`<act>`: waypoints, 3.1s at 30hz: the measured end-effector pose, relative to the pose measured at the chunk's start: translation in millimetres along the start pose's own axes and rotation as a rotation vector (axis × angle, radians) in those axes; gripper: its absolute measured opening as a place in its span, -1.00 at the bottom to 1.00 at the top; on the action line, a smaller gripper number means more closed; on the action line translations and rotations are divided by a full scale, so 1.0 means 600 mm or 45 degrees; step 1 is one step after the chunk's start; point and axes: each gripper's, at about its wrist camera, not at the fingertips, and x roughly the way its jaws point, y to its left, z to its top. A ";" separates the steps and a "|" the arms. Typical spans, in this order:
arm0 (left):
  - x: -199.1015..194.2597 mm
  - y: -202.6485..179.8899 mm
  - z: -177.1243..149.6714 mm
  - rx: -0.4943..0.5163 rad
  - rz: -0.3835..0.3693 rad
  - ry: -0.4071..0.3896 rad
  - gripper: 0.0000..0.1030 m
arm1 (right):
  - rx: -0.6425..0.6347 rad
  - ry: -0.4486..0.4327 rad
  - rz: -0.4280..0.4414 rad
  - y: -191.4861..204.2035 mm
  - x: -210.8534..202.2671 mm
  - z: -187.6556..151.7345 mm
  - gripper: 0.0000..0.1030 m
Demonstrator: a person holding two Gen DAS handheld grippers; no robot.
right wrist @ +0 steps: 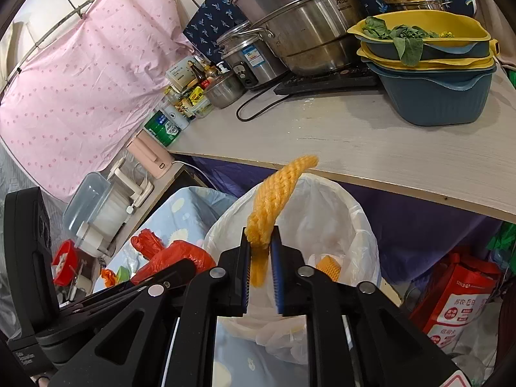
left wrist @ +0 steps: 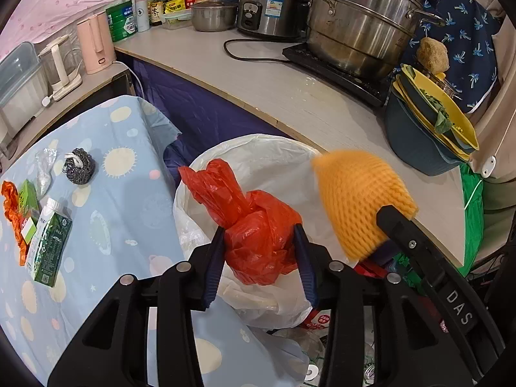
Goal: Collect trash
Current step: 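Carry the red bag and orange foam net over the bin with both grippers, then open both grippers to drop the red bag and foam net into the bin, then move both grippers back over the table toward the remaining trash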
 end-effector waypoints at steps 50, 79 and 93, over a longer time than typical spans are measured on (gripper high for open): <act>-0.060 0.160 -0.039 -0.229 0.079 -0.052 0.38 | -0.132 0.023 0.057 0.125 0.006 -0.041 -0.30; -0.170 0.553 -0.205 -0.756 0.341 -0.083 0.40 | -0.415 0.308 0.200 0.390 0.127 -0.230 0.02; -0.176 0.669 -0.243 -0.883 0.380 -0.068 0.40 | -0.485 0.446 0.178 0.495 0.227 -0.327 0.24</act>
